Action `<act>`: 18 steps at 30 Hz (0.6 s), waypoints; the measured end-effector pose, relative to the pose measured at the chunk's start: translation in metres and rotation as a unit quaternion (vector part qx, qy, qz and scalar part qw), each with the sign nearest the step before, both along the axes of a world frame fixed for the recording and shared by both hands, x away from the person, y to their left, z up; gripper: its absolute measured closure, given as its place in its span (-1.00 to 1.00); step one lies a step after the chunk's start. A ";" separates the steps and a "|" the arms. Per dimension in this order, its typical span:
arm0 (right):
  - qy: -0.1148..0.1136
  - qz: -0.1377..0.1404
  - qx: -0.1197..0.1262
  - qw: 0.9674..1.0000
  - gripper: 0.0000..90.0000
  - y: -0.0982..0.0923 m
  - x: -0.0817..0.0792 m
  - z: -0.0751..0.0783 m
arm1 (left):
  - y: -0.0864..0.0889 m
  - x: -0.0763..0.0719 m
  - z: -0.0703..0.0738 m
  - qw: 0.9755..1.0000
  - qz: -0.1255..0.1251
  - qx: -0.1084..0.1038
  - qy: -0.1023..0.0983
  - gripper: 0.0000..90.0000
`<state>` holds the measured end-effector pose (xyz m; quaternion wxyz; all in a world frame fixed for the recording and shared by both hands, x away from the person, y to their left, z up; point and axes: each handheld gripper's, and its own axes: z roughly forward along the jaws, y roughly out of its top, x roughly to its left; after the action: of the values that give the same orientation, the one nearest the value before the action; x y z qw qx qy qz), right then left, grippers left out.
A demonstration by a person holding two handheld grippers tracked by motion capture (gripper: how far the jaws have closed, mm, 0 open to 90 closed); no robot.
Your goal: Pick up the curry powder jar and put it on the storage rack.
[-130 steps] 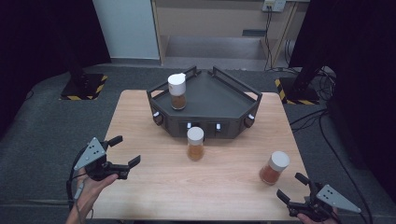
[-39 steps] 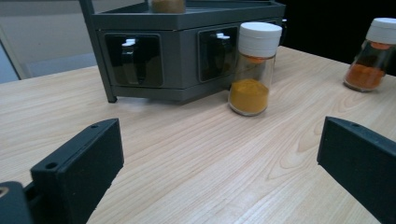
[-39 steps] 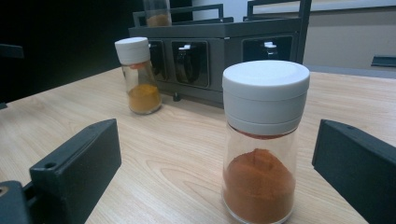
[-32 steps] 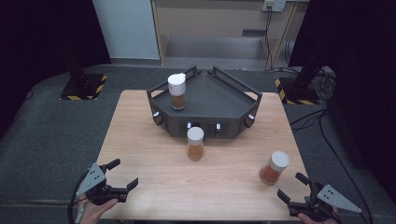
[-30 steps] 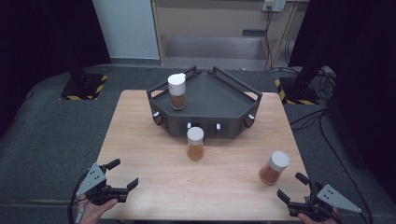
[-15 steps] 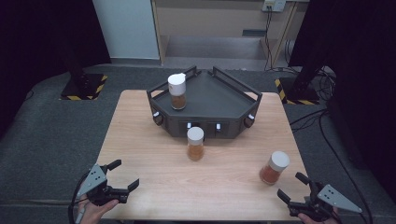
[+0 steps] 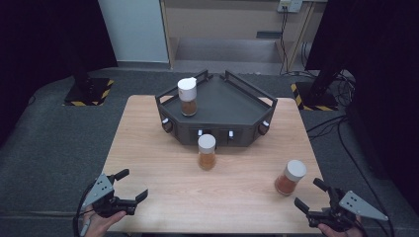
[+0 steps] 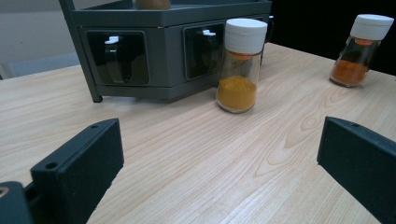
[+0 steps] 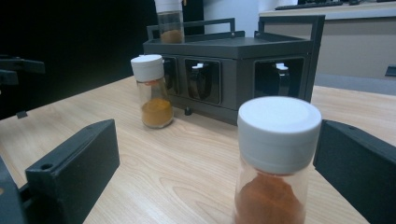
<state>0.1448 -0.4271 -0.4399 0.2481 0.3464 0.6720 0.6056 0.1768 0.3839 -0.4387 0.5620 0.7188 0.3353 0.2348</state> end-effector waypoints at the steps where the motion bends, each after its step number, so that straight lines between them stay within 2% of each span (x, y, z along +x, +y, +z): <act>1: 0.001 0.001 0.001 1.000 -0.99 0.000 0.001 0.002 | 0.000 0.000 0.000 1.000 0.001 -0.001 0.000 -1.00; 10: -0.006 0.020 0.000 1.000 -0.98 0.001 0.012 0.025 | 0.001 0.001 0.000 1.000 0.000 -0.002 0.002 -1.00; 12: -0.007 0.026 0.007 1.000 -0.99 0.001 0.016 0.031 | 0.001 0.001 0.000 1.000 0.000 -0.003 0.002 -1.00; 18: -0.012 0.049 0.002 0.999 -0.98 0.004 0.030 0.050 | 0.002 0.001 -0.001 1.000 -0.002 -0.005 0.003 -1.00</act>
<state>0.1749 -0.4233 -0.3898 0.2252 0.3065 0.6839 0.6226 0.1783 0.3858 -0.4394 0.5652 0.7173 0.3362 0.2300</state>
